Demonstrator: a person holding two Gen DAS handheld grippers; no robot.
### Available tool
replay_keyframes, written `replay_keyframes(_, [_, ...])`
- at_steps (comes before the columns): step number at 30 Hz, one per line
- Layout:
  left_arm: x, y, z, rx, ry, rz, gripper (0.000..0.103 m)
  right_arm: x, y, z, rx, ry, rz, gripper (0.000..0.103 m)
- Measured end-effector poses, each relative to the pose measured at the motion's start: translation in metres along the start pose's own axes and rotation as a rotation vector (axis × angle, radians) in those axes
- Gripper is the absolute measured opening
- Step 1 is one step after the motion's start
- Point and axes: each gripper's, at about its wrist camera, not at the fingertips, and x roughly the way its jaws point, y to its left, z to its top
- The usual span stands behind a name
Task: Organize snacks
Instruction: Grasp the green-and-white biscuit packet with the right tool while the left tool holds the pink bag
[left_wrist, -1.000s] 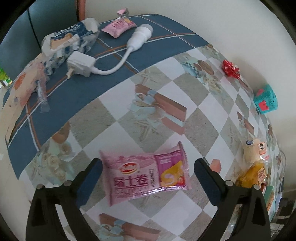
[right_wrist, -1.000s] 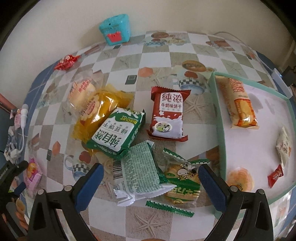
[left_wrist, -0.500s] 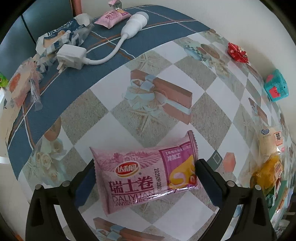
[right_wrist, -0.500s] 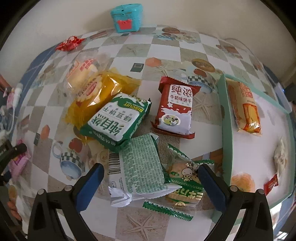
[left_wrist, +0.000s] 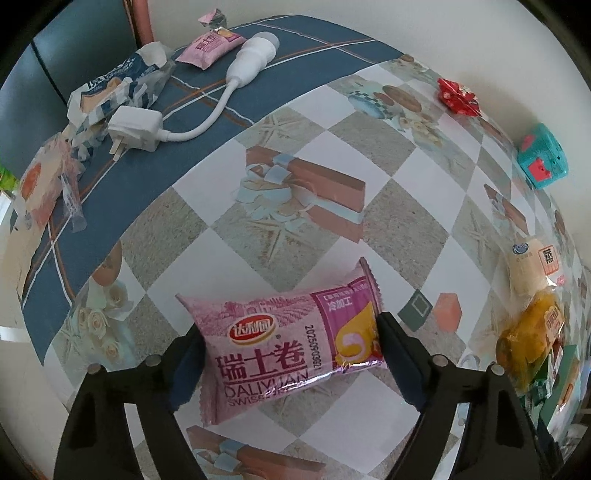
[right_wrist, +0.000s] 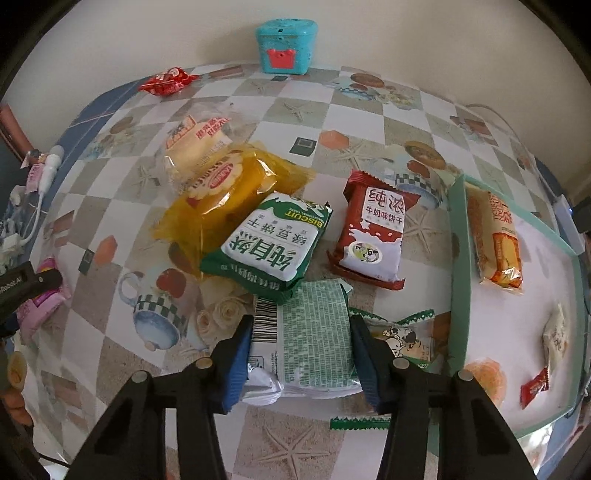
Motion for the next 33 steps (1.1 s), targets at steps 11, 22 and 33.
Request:
replay_keyframes(11, [-0.030, 0.003, -0.008, 0.023, -0.046, -0.009, 0.086, -0.009, -0.022, -0.002, 0.087, 0.036, 0.086, 0.053])
replay_keyframes(22, [-0.072, -0.012, -0.017, 0.075, -0.112, -0.024, 0.086, -0.033, -0.040, -0.009, 0.161, 0.028, 0.109, 0.053])
replay_keyframes(33, [-0.116, -0.059, -0.040, 0.176, -0.190, -0.068, 0.086, -0.064, -0.080, -0.009, 0.284, -0.036, 0.071, 0.053])
